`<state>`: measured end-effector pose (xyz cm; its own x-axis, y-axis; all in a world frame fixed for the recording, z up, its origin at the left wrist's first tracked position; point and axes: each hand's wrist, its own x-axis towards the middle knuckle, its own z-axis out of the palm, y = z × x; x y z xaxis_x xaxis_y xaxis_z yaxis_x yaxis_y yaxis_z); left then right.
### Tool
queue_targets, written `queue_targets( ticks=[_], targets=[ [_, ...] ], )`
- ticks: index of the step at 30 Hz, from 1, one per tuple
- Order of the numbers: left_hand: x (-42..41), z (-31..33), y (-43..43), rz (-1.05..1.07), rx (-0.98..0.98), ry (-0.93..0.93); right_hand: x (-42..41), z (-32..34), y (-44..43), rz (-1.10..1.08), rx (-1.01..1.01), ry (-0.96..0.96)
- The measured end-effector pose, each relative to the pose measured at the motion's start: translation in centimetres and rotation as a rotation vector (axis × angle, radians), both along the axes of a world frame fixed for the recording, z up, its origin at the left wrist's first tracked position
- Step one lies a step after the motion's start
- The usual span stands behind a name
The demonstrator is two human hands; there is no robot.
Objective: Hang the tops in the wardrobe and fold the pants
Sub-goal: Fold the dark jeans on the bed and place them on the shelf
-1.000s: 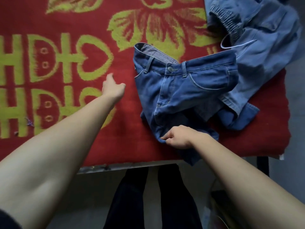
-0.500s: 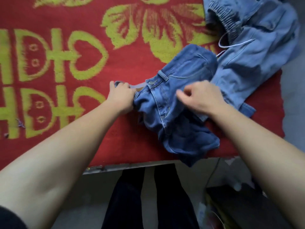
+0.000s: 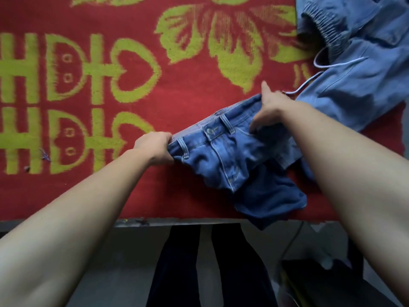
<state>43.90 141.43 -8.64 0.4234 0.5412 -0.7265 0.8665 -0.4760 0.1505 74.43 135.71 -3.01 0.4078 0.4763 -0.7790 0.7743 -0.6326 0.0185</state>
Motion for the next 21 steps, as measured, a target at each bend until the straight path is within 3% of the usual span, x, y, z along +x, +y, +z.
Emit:
queue_targets(
  ticks=[5, 7, 10, 14, 17, 21],
  targets=[
    [-0.3, 2.2, 0.0, -0.030, 0.140, -0.036, 3.4, 1.9, -1.8, -0.143, 0.154, 0.237],
    [-0.1, 4.6, 0.8, -0.076, 0.181, -0.048, 3.6, 4.0, -2.1, -0.120, 0.216, 0.376],
    [0.1, 10.1, 3.1, -0.178, 0.247, -0.065, 3.0, 8.6, -1.7, -0.035, 0.351, 0.412],
    [0.9, 21.0, 6.9, -0.259, 0.516, -0.058, 4.2, 17.5, 0.7, 0.023, 0.623, 0.149],
    [1.6, 31.9, 9.7, -0.157, 0.696, -0.148, 5.1, 26.8, 3.1, 0.005, 0.873, -0.131],
    [2.1, 47.1, 11.3, -0.081, 0.927, -0.322, 5.5, 41.1, 4.6, 0.241, 1.109, -0.373]
  ],
)
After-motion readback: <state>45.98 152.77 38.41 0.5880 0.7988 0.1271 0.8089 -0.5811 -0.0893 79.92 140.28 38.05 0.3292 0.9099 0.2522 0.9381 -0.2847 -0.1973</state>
